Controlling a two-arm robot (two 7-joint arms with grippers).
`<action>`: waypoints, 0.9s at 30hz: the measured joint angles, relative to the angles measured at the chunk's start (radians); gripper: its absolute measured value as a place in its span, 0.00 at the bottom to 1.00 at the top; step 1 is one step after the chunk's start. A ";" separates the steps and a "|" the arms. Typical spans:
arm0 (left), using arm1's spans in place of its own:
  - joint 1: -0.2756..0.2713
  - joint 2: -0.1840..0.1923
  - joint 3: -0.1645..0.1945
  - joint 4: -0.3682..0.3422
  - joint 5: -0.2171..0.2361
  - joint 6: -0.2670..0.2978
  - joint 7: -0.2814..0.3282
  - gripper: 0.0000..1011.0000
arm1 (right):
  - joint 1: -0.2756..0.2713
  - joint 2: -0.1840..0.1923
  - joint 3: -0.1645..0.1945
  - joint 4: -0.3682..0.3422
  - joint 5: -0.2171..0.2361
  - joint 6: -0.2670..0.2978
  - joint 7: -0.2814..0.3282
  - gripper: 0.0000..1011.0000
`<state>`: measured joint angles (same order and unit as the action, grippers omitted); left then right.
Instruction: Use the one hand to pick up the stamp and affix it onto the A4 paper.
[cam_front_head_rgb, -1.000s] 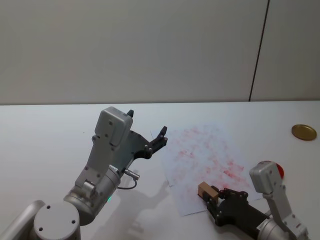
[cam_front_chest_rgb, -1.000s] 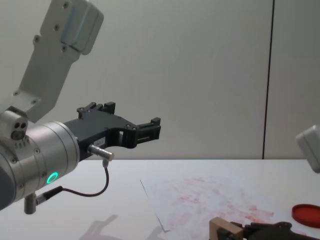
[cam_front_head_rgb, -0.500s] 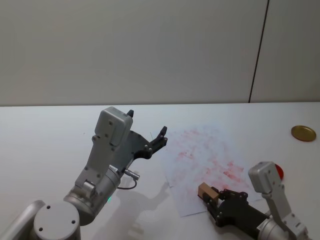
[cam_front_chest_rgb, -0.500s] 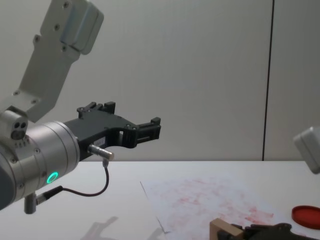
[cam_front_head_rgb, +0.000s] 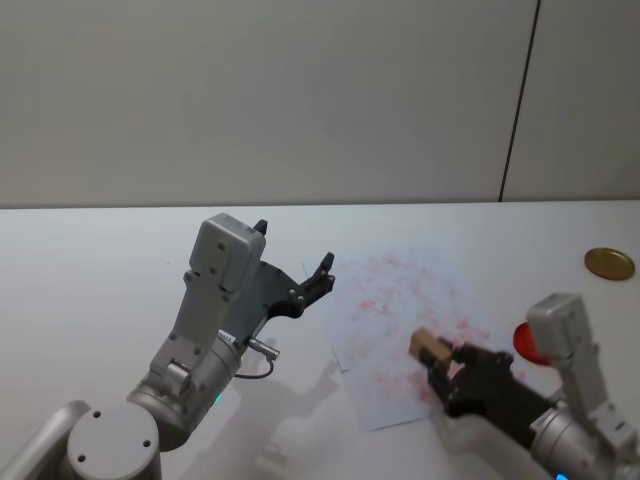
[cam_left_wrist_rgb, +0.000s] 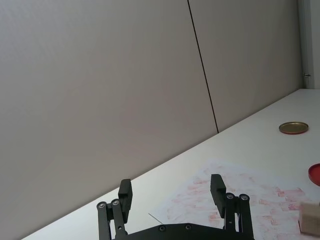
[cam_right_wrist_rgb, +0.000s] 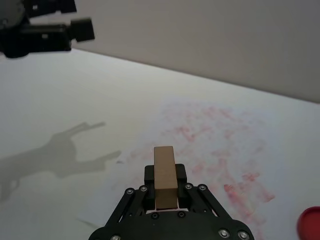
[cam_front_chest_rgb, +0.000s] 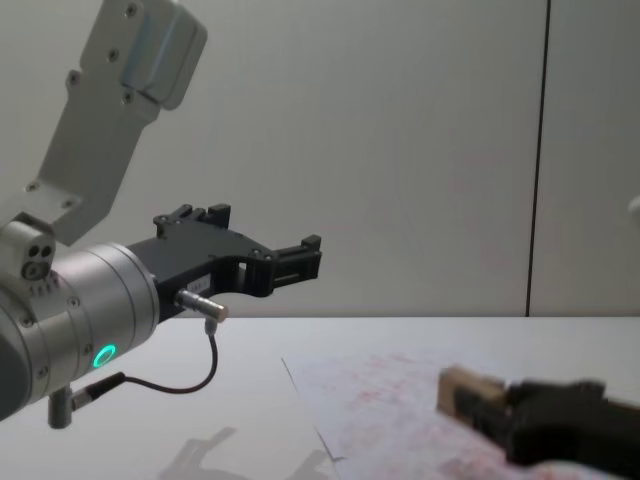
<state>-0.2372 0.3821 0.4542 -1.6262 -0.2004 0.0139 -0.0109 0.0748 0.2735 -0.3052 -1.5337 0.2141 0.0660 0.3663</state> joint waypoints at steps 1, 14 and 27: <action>0.000 0.000 0.000 0.000 0.000 0.000 0.000 0.98 | 0.001 0.001 0.003 -0.004 0.004 -0.004 -0.005 0.22; 0.000 0.000 0.000 0.000 0.000 0.000 0.000 0.98 | 0.022 0.038 0.059 -0.034 0.028 -0.022 -0.083 0.22; 0.000 0.000 0.000 0.000 0.000 0.000 0.000 0.98 | 0.042 0.069 0.101 0.020 0.031 -0.005 -0.123 0.22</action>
<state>-0.2372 0.3821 0.4542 -1.6262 -0.2004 0.0139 -0.0109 0.1168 0.3422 -0.2040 -1.5133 0.2448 0.0608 0.2432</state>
